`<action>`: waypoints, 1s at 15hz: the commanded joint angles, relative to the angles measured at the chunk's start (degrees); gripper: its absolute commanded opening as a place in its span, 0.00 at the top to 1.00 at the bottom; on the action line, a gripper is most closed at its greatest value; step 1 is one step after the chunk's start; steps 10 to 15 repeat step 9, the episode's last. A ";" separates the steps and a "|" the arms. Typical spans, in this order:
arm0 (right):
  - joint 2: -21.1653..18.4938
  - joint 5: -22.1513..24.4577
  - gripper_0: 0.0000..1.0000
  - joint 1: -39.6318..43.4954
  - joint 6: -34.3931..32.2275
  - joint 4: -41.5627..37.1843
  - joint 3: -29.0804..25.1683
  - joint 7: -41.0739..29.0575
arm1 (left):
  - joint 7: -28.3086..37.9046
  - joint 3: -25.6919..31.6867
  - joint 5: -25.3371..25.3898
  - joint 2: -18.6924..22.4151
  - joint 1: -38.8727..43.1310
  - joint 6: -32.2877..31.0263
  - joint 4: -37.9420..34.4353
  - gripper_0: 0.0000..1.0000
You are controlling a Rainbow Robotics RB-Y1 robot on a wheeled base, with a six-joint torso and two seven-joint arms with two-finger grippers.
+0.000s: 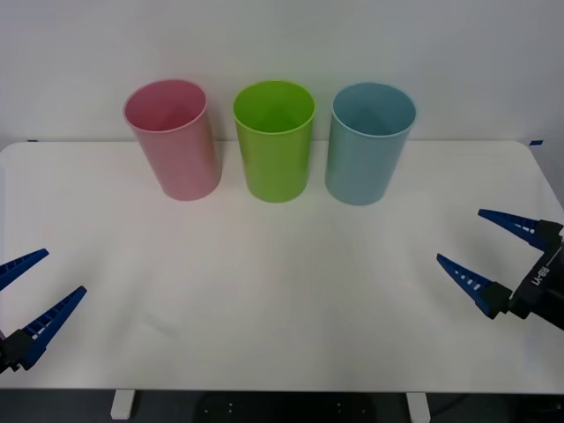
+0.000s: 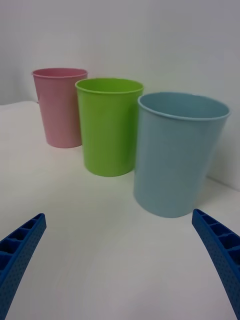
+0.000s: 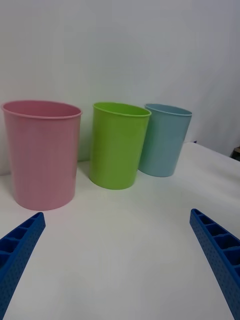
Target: Grasp the object on the table and drop it into the matching bin: aluminum can to the light blue bin, PET bottle to the pink bin.
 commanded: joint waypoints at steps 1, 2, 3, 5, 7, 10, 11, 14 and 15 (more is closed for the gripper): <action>0.02 -1.04 0.00 2.36 -3.87 -0.01 -1.64 -0.02 | 0.00 0.00 0.00 0.00 0.00 0.00 0.00 0.00; -0.07 -1.57 0.00 2.89 -5.36 -0.01 -2.25 -0.11 | 0.00 0.00 0.00 0.00 0.00 0.00 0.00 0.00; -0.07 -1.84 0.00 3.50 -5.63 -0.01 -2.34 -0.02 | 0.00 0.00 0.00 0.00 0.00 0.00 0.00 0.00; -0.07 -1.84 0.00 4.30 -6.07 -0.01 -2.17 -0.02 | 0.00 0.00 0.00 0.00 0.00 0.00 0.00 0.00; -0.07 -1.84 0.00 4.30 -6.07 -0.01 -2.17 -0.02 | 0.00 0.00 0.00 0.00 0.00 0.00 0.00 0.00; -0.07 -1.84 0.00 4.30 -6.07 -0.01 -2.17 -0.02 | 0.00 0.00 0.00 0.00 0.00 0.00 0.00 0.00; -0.07 -1.84 0.00 4.30 -6.07 -0.01 -2.17 -0.02 | 0.00 0.00 0.00 0.00 0.00 0.00 0.00 0.00; -0.07 -1.84 0.00 4.30 -6.07 -0.01 -2.17 -0.02 | 0.00 0.00 0.00 0.00 0.00 0.00 0.00 0.00; -0.07 -1.84 0.00 4.30 -6.07 -0.01 -2.17 -0.02 | 0.00 0.00 0.00 0.00 0.00 0.00 0.00 0.00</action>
